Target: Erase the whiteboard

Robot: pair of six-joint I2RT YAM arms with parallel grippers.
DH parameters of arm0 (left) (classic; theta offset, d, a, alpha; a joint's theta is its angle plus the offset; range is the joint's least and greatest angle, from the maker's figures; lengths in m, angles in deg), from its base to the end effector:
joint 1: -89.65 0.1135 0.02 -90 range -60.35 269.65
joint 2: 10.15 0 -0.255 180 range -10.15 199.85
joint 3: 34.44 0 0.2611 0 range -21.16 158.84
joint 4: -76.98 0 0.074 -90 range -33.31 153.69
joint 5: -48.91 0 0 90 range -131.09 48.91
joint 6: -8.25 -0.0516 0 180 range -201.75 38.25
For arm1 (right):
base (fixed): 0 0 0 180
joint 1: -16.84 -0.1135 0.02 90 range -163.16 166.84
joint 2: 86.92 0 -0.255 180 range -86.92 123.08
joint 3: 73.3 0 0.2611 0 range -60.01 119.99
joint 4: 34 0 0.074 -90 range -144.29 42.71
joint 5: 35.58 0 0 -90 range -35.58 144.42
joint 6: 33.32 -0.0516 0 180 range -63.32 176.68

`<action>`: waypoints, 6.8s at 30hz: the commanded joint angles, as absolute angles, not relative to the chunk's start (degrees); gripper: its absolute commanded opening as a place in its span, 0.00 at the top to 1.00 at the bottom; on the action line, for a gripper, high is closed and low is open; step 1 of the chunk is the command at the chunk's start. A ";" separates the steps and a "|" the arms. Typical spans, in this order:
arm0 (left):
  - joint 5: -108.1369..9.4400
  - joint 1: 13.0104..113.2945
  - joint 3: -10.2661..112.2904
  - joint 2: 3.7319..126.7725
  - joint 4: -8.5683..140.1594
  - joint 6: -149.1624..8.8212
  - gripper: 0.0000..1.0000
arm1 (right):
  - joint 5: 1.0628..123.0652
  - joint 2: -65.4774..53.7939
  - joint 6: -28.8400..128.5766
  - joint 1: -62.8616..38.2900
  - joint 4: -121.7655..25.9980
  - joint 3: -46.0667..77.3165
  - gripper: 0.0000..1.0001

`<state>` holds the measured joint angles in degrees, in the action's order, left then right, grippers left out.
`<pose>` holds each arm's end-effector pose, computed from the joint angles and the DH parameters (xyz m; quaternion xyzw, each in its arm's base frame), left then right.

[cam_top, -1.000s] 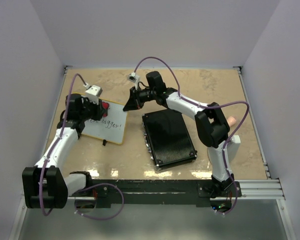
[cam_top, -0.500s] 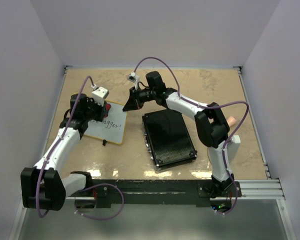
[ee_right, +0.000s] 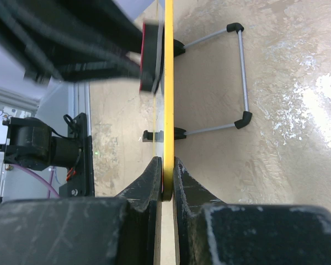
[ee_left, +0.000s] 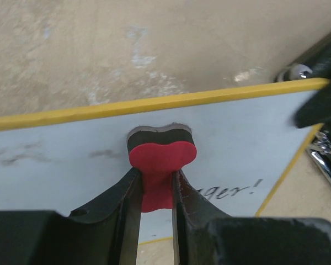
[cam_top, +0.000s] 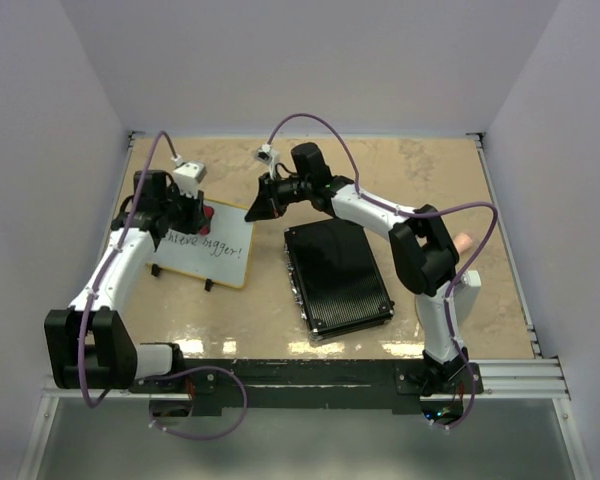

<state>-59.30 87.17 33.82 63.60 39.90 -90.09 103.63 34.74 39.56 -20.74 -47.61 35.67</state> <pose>0.2982 -0.0291 0.2501 0.1486 0.8940 -0.1244 0.4040 0.3765 0.3390 0.2255 -0.3534 0.7210 0.5346 0.2637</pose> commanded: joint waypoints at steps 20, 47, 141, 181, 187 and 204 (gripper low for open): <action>-54.18 80.59 32.46 64.11 44.79 -91.42 1.00 | 107.51 35.95 41.21 -23.59 -45.88 37.11 1.00; -76.32 116.55 18.68 66.49 50.66 -134.03 1.00 | 107.42 35.60 42.09 -23.59 -46.76 37.11 1.00; -72.46 106.18 21.54 63.40 43.65 -121.84 1.00 | 107.07 36.48 42.18 -24.20 -46.85 37.46 1.00; -70.98 97.65 29.14 63.59 41.02 -112.93 1.00 | 107.42 37.09 41.57 -24.55 -45.79 37.20 1.00; -65.26 96.77 19.10 62.62 41.72 -118.14 1.00 | 107.77 36.74 41.65 -24.56 -45.80 37.37 1.00; -69.13 95.01 42.05 66.14 37.41 -110.13 1.00 | 107.51 36.92 41.48 -24.56 -45.44 37.37 1.00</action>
<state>-67.48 96.29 40.60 65.48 35.66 -111.29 104.68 35.82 38.64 -22.32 -45.51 36.85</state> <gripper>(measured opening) 0.283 0.098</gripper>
